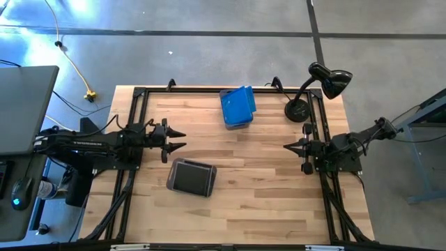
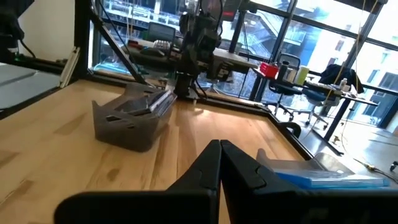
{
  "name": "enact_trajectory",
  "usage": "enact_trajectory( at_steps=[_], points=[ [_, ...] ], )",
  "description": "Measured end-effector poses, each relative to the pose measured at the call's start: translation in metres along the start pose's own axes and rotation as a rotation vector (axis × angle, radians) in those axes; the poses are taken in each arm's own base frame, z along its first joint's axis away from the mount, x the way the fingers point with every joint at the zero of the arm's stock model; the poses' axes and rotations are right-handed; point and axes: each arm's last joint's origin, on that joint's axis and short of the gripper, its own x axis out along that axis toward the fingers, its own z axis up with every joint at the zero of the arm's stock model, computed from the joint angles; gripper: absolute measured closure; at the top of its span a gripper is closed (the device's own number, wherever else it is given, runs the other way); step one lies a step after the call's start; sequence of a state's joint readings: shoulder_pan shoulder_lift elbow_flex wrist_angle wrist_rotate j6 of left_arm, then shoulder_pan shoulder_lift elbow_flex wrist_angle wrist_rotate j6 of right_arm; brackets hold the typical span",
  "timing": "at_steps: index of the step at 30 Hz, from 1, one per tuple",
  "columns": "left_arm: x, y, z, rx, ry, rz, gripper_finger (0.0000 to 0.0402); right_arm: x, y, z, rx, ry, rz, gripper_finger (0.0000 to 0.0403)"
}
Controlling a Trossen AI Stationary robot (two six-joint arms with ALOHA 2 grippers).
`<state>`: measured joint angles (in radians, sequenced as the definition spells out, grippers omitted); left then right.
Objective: Pick & place jewel cases by type
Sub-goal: Return to Home Position
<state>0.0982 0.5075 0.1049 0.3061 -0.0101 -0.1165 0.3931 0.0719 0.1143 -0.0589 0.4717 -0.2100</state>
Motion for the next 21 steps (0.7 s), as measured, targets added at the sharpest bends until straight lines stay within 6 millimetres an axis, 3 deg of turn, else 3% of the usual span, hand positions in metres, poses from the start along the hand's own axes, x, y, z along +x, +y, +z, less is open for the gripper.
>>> enact_trajectory(
  at_steps=[6, 13, 21],
  points=[
    [-0.002, 0.002, -0.014, 0.036, -0.011, 0.005, 0.0215, 0.000, 0.001, -0.004, 0.052, 0.037, 0.013, 0.0402],
    [-0.009, 0.001, -0.009, 0.150, -0.067, 0.001, 0.0215, -0.002, -0.001, 0.002, 0.115, -0.022, -0.008, 0.0396],
    [-0.029, 0.000, 0.000, 0.148, -0.178, -0.036, 0.0215, -0.006, -0.003, 0.004, 0.148, -0.067, 0.009, 0.0400]
  ],
)
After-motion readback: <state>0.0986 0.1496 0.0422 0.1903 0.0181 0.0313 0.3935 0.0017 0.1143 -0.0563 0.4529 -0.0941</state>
